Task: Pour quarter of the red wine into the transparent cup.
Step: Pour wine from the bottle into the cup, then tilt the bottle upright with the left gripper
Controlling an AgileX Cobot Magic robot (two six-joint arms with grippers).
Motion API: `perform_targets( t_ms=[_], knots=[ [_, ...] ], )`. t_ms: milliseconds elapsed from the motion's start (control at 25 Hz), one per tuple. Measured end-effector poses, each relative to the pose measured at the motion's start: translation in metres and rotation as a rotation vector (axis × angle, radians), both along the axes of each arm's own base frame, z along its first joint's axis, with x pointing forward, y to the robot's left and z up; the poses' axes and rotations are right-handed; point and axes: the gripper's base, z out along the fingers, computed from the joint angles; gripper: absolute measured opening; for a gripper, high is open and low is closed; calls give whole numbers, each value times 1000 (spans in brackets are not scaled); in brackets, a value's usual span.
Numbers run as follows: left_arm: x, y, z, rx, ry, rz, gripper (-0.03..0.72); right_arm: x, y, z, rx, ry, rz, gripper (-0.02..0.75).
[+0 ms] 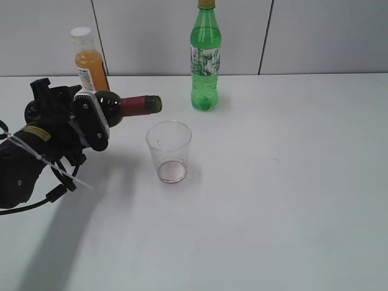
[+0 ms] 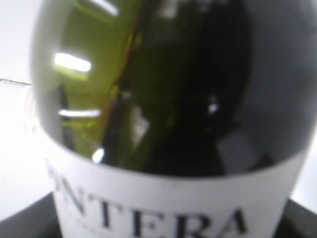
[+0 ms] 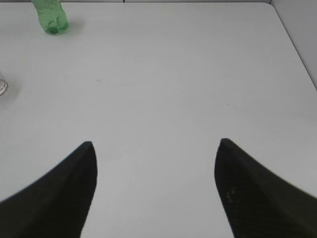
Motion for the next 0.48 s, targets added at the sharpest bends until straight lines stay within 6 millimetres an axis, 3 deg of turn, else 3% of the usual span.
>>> perform_targets(
  t_ms=[480],
  knots=[
    [0, 0, 0, 62, -1, -15, 551, 0, 0, 0, 0, 0, 0, 593]
  ],
)
